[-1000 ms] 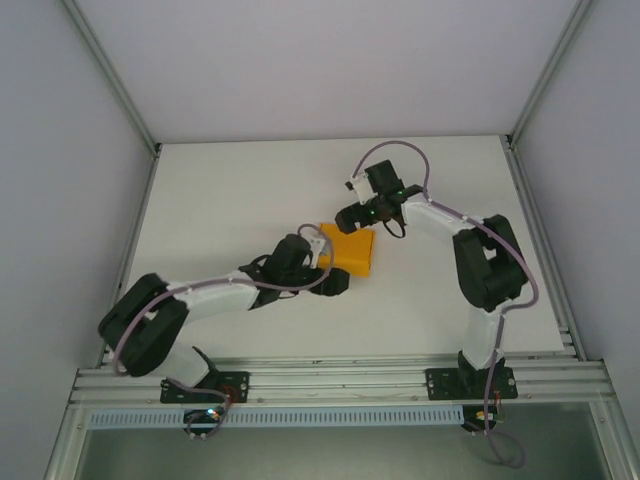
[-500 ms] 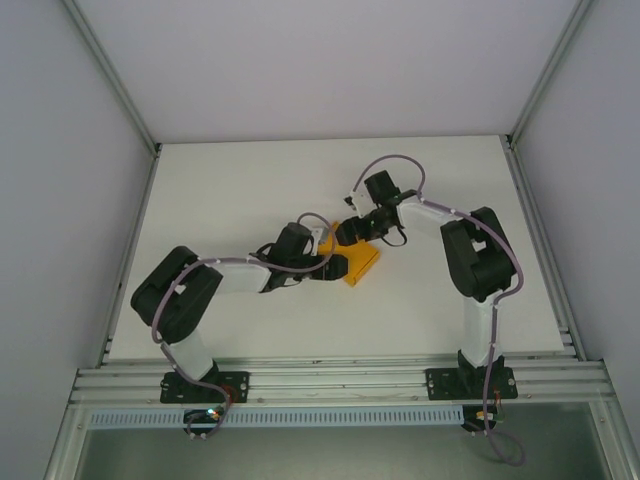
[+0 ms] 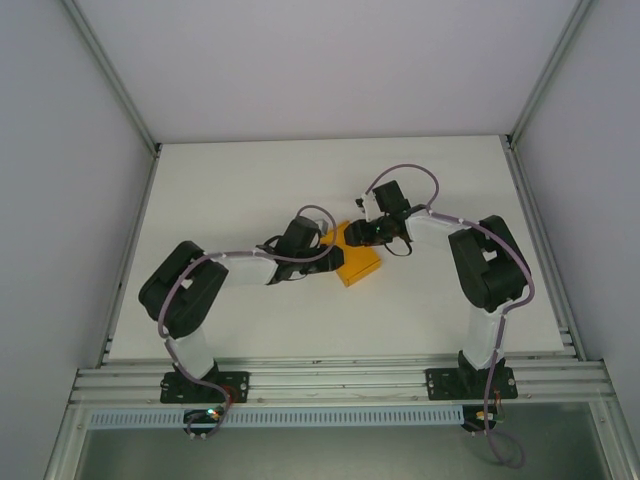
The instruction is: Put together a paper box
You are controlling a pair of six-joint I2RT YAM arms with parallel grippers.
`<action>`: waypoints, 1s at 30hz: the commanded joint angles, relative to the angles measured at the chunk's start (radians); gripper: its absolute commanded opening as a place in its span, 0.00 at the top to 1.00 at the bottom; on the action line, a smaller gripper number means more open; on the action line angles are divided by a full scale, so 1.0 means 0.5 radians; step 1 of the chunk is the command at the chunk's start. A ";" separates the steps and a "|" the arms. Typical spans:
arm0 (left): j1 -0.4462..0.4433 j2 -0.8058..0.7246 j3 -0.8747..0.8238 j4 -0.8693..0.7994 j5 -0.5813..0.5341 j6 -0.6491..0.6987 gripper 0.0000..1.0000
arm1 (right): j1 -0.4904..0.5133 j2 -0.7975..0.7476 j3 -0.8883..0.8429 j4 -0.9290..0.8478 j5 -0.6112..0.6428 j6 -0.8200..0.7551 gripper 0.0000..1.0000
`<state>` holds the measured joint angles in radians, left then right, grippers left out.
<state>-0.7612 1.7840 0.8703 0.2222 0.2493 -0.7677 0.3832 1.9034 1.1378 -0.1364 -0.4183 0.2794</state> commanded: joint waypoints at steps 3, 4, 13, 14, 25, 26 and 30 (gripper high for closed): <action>-0.131 0.208 0.045 0.167 -0.179 -0.133 0.72 | 0.249 0.077 -0.116 -0.080 -0.430 0.188 0.57; -0.145 0.217 0.040 0.173 -0.213 -0.162 0.75 | 0.250 0.079 -0.121 -0.062 -0.446 0.198 0.57; -0.172 0.132 -0.110 0.262 -0.299 -0.246 0.80 | 0.187 -0.012 -0.057 -0.154 -0.312 0.151 0.47; -0.174 0.107 -0.118 0.252 -0.299 -0.231 0.74 | 0.182 -0.018 -0.011 -0.208 -0.277 0.118 0.43; -0.181 -0.163 -0.157 -0.009 -0.390 -0.104 0.43 | 0.142 -0.070 0.171 -0.458 0.145 0.023 0.31; -0.182 -0.177 -0.146 -0.038 -0.397 -0.093 0.39 | 0.136 -0.071 0.182 -0.466 0.162 0.015 0.29; -0.184 -0.202 -0.112 -0.114 -0.397 -0.060 0.33 | 0.107 -0.077 0.217 -0.467 0.246 0.029 0.25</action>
<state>-0.8459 1.7081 0.7986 0.2310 0.0727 -0.8371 0.4389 1.8969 1.2221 -0.3210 -0.3023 0.2909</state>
